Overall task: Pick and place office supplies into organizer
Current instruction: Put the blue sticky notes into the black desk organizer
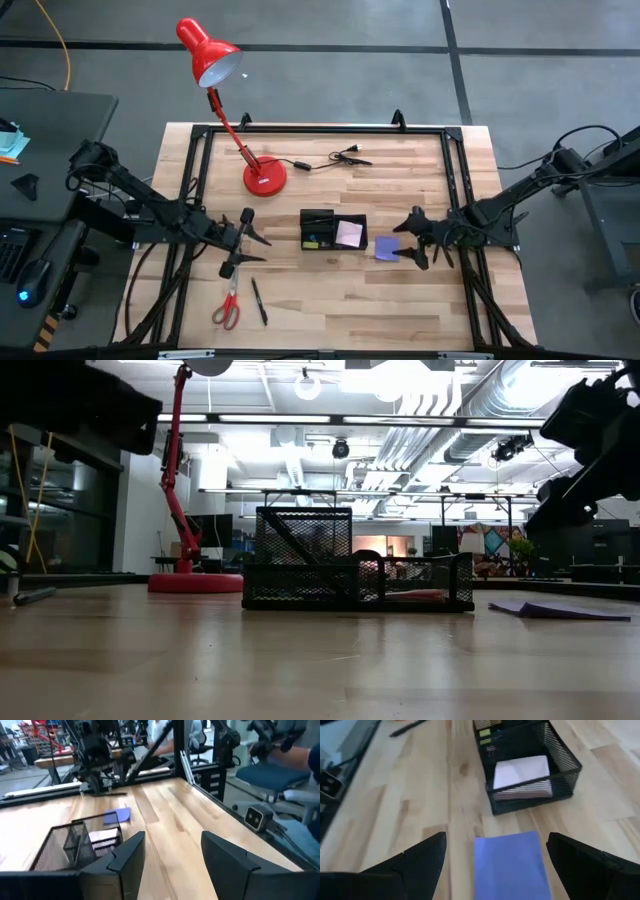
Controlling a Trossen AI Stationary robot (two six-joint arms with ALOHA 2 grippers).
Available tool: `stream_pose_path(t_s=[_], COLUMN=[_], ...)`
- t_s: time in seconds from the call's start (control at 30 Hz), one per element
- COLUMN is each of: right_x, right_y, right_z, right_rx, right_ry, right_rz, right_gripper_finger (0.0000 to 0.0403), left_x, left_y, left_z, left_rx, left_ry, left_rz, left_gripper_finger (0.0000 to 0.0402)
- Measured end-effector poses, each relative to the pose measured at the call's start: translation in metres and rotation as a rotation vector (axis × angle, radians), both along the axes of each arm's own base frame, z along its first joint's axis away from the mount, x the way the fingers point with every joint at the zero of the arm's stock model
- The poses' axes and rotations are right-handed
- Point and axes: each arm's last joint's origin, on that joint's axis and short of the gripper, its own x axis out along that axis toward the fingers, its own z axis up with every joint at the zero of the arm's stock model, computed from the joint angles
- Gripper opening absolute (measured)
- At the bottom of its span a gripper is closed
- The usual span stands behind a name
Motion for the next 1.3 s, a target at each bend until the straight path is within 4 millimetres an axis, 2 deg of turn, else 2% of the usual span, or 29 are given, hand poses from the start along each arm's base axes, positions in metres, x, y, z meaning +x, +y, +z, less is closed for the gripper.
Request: stream_pose_path(t_s=[0.4, 0.67, 0.93, 1.1, 1.3], right_x=[0.003, -0.004, -0.006, -0.005, -0.002], right_y=[0.002, -0.004, -0.007, -0.007, -0.004], right_z=[0.006, -0.006, -0.009, -0.011, -0.024], right_rx=[0.044, -0.034, -0.106, -0.082, -0.092], right_ry=[-0.064, 0.063, 0.086, 0.097, 0.189], right_rz=[-0.013, -0.064, -0.085, -0.111, -0.137], right_gripper_finger=[0.0335, 0.0338, 0.0339, 0.0339, 0.0339], left_x=[-0.001, -0.001, -0.001, -0.001, -0.001], left_y=[0.001, 0.001, 0.001, 0.001, 0.001], left_z=[-0.008, -0.007, -0.007, -0.007, -0.007], left_rx=[0.030, 0.028, 0.029, 0.028, 0.028], left_ry=[0.075, 0.074, 0.074, 0.074, 0.073], left_rz=[0.000, 0.000, 0.000, 0.000, 0.001], left_gripper_finger=[0.0184, 0.0184, 0.0184, 0.0184, 0.0184])
